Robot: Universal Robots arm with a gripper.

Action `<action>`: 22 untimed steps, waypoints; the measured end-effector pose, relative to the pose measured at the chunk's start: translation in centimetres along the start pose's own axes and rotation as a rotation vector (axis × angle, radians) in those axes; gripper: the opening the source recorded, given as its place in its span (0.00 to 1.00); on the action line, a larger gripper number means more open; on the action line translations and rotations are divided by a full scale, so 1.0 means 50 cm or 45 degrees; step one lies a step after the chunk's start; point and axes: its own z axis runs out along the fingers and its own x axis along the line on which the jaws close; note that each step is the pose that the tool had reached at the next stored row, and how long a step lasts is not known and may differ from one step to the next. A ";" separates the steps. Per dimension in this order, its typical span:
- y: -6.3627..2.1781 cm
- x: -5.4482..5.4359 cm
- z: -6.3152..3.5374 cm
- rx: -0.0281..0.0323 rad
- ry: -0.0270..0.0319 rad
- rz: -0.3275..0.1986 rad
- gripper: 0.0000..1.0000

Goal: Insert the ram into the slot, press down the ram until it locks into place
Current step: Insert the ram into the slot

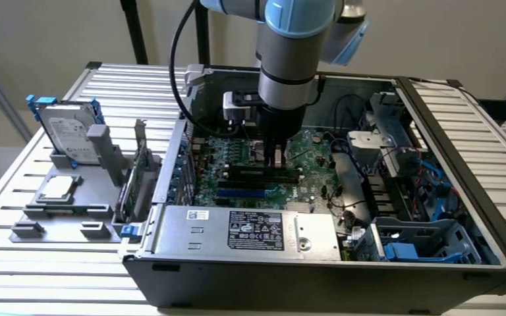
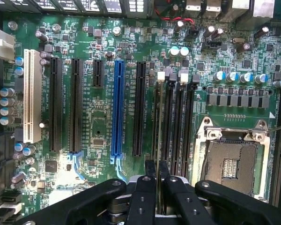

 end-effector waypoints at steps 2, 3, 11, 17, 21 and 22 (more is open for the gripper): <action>0.000 -0.001 0.000 0.0000 0.0001 0.001 0.14; 0.000 -0.001 0.000 0.0000 0.0001 0.001 0.14; 0.000 -0.001 0.004 -0.0002 0.0003 0.001 0.14; 0.000 -0.001 0.001 -0.0001 -0.0001 0.001 0.22; 0.000 -0.002 -0.024 -0.0010 0.0002 0.002 0.22; 0.000 -0.002 -0.031 -0.0009 -0.0001 0.001 0.22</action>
